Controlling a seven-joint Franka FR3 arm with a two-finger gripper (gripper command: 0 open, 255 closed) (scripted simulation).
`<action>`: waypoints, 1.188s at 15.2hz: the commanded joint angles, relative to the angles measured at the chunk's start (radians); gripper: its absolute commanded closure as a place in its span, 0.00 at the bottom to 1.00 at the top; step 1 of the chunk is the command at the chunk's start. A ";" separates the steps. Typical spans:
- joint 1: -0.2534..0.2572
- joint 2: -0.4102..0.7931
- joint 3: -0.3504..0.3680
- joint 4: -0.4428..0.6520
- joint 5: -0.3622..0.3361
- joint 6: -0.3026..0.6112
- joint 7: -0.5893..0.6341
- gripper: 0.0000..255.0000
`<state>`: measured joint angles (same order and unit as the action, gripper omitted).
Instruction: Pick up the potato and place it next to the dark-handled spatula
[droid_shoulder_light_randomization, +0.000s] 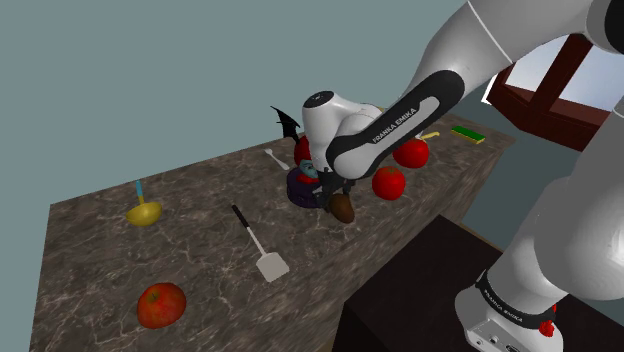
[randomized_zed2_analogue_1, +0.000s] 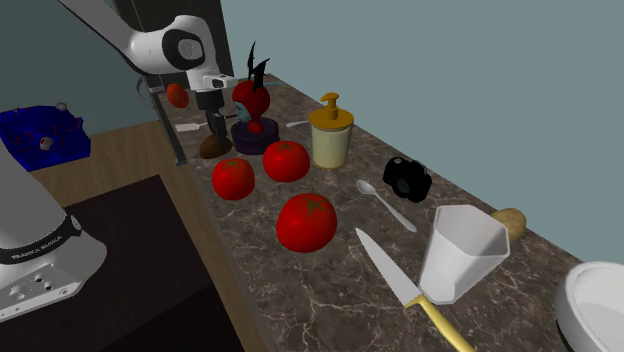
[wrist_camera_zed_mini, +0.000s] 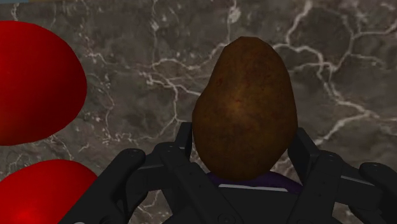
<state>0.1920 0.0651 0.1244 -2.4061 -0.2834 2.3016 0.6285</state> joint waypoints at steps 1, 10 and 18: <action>0.000 0.000 0.000 0.000 0.000 0.001 0.000 1.00; 0.003 -0.021 0.005 0.013 0.013 -0.033 -0.008 0.00; 0.013 -0.073 0.015 0.057 0.044 -0.128 -0.027 0.00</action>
<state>0.2050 -0.0075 0.1398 -2.3495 -0.2395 2.1747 0.6017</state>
